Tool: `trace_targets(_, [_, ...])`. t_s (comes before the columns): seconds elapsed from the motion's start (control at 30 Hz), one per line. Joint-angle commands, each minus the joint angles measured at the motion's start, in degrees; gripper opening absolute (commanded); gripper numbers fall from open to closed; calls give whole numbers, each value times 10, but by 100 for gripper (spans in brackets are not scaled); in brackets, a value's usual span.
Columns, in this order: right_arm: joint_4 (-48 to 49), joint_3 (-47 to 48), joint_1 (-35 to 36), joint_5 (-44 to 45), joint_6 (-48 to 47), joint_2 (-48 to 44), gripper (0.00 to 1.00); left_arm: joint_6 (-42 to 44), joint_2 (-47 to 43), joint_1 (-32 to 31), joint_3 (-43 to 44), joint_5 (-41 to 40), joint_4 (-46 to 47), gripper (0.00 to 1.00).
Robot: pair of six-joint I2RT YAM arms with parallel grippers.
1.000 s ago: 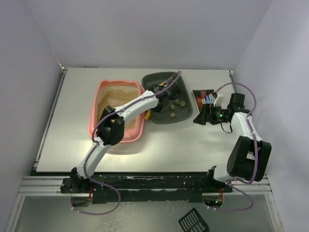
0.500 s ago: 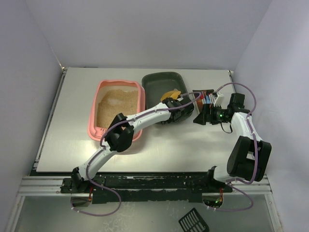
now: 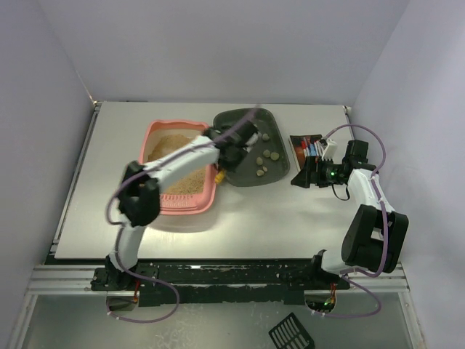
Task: Clean the litter box
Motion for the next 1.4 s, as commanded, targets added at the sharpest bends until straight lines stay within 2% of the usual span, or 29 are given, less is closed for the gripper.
trace_targets(0.0, [-1,13,-4,-5,-6,-6,94,-23,-154,80,-96,260,137,7])
trace_targets(0.1, [-4,15,-4,-8,-8,-3,94,-22,-188,119,-135,355,150,7])
trace_targets(0.27, [-8,17,-4,-11,-11,0,93,-30,-234,149,-208,482,205,7])
trace_targets(0.47, [-12,18,-4,-11,-13,-1,93,-87,-284,195,-266,562,249,7])
trace_targets(0.73, [-17,21,-4,-11,-14,11,92,-189,-470,309,-419,649,324,7])
trace_targets(0.87, [-15,20,-4,-11,-12,15,92,-248,-527,353,-493,706,368,7])
trace_targets(1.07, [-11,19,-4,-7,-11,13,92,-261,-548,366,-545,727,348,7])
trace_targets(1.17, [-11,20,-4,-6,-11,12,92,-265,-549,409,-585,763,354,7])
trace_targets(1.27, [-11,21,-4,-6,-10,10,92,-280,-536,474,-631,809,388,7])
trace_targets(1.37, [-10,21,-3,-5,-9,10,92,-317,-515,489,-657,828,453,7])
